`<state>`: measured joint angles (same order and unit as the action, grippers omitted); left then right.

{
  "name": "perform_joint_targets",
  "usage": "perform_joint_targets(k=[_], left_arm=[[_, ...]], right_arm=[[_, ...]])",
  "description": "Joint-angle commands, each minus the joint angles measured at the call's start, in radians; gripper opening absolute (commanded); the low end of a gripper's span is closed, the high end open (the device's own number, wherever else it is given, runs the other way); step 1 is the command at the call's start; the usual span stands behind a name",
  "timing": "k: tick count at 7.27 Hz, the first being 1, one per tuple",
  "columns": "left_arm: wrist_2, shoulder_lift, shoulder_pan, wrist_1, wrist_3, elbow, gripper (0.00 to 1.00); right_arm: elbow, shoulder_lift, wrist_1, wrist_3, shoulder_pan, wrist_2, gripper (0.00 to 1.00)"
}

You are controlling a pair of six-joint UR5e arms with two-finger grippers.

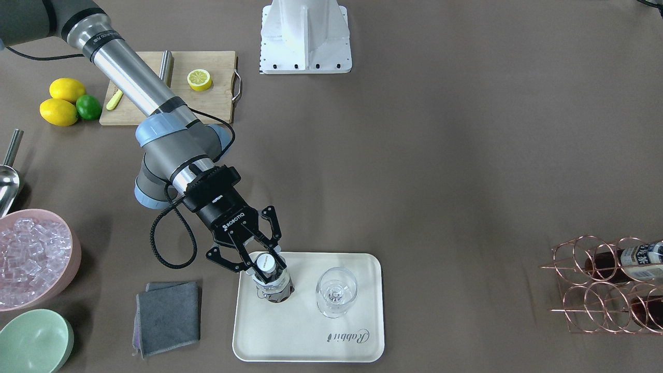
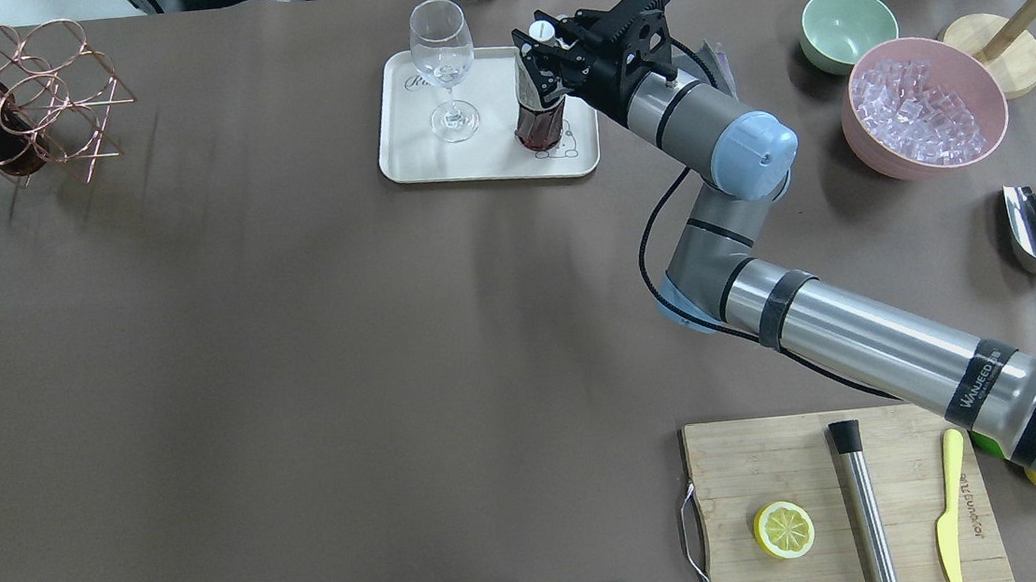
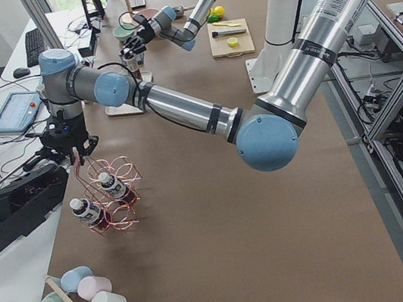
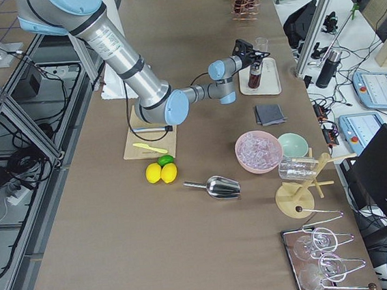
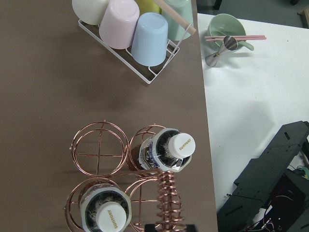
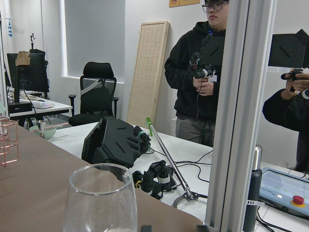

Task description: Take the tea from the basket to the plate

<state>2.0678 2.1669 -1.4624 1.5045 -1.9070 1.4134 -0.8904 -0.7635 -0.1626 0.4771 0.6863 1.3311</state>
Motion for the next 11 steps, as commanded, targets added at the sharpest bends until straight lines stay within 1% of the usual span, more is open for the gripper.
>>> perform_joint_targets(k=[1,3,4,5,6,8,9,10,11], left_arm=[[-0.002,-0.035,-0.033,0.036,-0.004,-0.008,0.00],[-0.002,-0.042,-0.049,0.032,-0.007,-0.008,0.00],[-0.002,-0.048,-0.043,0.036,-0.004,-0.008,0.28],[-0.002,-0.049,-0.039,0.039,0.002,-0.010,0.68],[-0.003,-0.049,-0.030,0.039,0.002,-0.005,0.98],[-0.047,-0.027,-0.006,0.026,0.019,0.004,0.98],[-0.045,-0.015,-0.007,-0.027,0.020,0.050,0.98],[-0.040,-0.027,-0.013,-0.033,0.044,0.118,0.98],[0.013,-0.109,-0.006,-0.073,0.204,0.236,0.98]], right_arm=[[-0.013,-0.002,0.006,-0.002,0.006,-0.001,0.99],[-0.050,-0.020,0.029,-0.002,0.013,0.006,1.00],[-0.094,-0.037,0.055,-0.005,0.025,0.031,1.00],[-0.178,-0.081,0.093,0.000,0.060,0.105,1.00],[-0.211,-0.101,0.162,0.009,0.109,0.205,1.00],[-0.238,-0.112,0.294,0.062,0.226,0.423,1.00],[-0.290,-0.149,0.417,0.098,0.264,0.538,1.00],[-0.318,-0.178,0.528,0.116,0.297,0.596,1.00],[-0.364,-0.225,0.619,0.117,0.333,0.667,1.00]])
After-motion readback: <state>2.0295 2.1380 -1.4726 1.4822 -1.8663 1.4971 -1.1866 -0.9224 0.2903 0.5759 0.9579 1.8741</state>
